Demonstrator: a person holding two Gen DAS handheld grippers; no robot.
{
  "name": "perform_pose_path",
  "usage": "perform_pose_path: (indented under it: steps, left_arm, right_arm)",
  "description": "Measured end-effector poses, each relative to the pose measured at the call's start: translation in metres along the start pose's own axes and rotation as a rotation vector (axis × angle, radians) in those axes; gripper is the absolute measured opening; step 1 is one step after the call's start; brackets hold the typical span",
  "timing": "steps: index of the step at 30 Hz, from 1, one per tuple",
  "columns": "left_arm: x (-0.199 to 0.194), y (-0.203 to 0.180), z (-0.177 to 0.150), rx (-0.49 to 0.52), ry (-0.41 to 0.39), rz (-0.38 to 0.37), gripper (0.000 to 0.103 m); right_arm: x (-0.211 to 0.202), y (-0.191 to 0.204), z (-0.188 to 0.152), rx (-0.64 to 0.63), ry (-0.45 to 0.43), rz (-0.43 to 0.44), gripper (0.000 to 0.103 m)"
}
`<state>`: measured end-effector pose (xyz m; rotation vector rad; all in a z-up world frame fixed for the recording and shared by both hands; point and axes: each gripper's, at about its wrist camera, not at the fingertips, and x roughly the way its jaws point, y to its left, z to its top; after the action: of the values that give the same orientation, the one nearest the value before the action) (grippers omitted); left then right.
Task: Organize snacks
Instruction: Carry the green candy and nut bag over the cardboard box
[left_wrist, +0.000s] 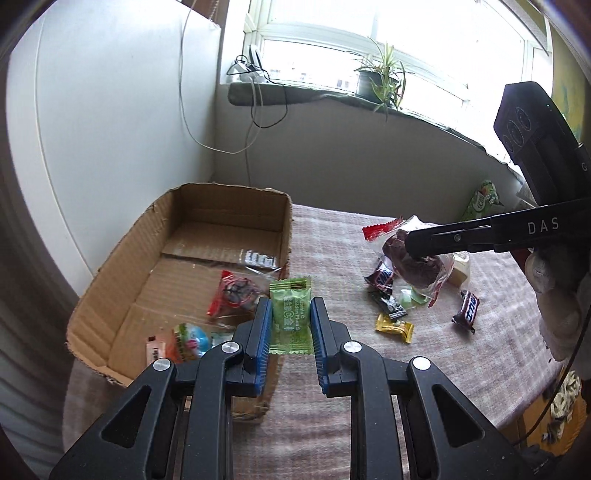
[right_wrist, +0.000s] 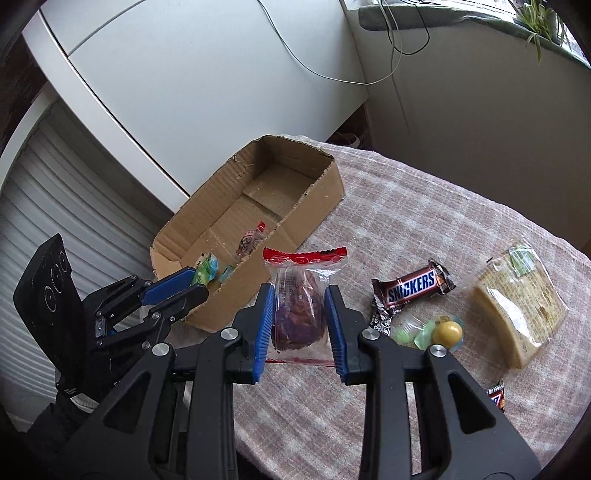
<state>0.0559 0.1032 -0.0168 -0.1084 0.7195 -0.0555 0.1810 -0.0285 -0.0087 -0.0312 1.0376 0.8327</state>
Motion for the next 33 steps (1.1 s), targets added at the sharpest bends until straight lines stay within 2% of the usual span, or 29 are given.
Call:
perform_pose_path:
  steps: [8,16,25,33]
  left_arm:
    - [-0.001,0.032,0.003,-0.031,-0.002,0.059,0.019]
    - [0.003,0.054,0.004,-0.063,0.002,0.086,0.019]
    - [0.009,0.065,0.009,-0.082,0.005,0.106,0.019]
    - [0.013,0.07,0.01,-0.09,0.014,0.111,0.021]
  right_arm:
    - [0.029,0.03,0.024,-0.027,0.016,0.033,0.029]
    - [0.058,0.049,0.044,-0.046,0.027,0.046,0.029]
    - [0.086,0.056,0.06,-0.037,0.05,0.068,0.029]
    - [0.095,0.061,0.065,-0.054,0.055,0.056,0.03]
